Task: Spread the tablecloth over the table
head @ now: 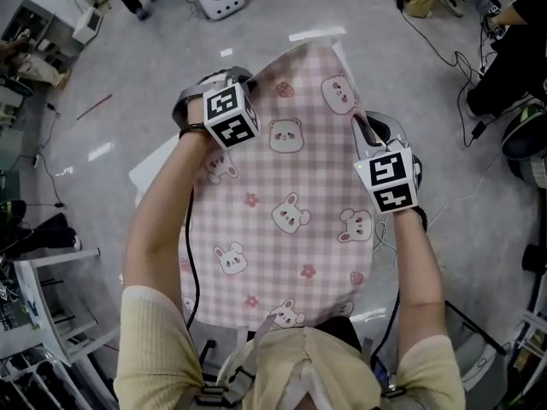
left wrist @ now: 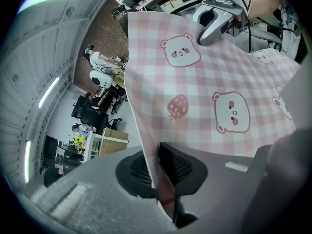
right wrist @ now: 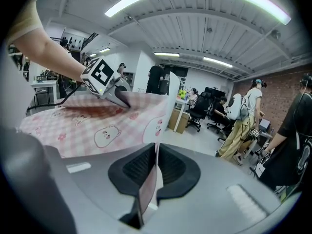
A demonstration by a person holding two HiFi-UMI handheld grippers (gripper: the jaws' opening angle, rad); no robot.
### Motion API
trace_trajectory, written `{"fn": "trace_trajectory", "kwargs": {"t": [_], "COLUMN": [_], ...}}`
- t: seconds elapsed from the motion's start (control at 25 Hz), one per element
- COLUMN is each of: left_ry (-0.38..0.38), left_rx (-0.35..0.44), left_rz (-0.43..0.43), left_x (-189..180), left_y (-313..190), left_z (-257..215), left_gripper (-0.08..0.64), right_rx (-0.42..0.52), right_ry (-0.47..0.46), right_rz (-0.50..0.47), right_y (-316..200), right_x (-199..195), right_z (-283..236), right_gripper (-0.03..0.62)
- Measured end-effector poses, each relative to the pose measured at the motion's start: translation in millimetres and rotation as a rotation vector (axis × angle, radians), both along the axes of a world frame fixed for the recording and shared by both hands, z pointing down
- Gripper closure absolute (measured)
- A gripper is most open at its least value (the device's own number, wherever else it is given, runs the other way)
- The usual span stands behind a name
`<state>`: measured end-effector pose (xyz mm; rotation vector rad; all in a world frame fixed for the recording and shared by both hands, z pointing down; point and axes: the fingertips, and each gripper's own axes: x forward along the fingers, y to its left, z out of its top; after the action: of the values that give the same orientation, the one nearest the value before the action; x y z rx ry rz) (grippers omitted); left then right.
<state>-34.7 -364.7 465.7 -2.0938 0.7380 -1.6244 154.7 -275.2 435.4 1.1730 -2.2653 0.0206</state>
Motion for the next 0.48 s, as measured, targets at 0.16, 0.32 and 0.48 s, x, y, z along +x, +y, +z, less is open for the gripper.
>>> {"fn": "trace_trajectory", "kwargs": {"t": [0.16,0.32,0.48], "left_ry": [-0.009,-0.032,-0.031], "left_rx": [0.005,0.043,0.032], "left_rz": [-0.018,-0.016,-0.034], "left_x": [1,1,0], "left_y": [-6,-7,-5], "left_z": [16,22,32], "left_gripper": [0.532,0.518,0.517], "right_rx": [-0.008,-0.005,-0.014], "right_ry": [0.008,0.020,0.038], "right_rz": [0.013,0.044,0.064], "right_y": [-6,-7,-7], "right_x": [1,2,3], "right_z": [17,25,38], "right_gripper": [0.569,0.569,0.566]}}
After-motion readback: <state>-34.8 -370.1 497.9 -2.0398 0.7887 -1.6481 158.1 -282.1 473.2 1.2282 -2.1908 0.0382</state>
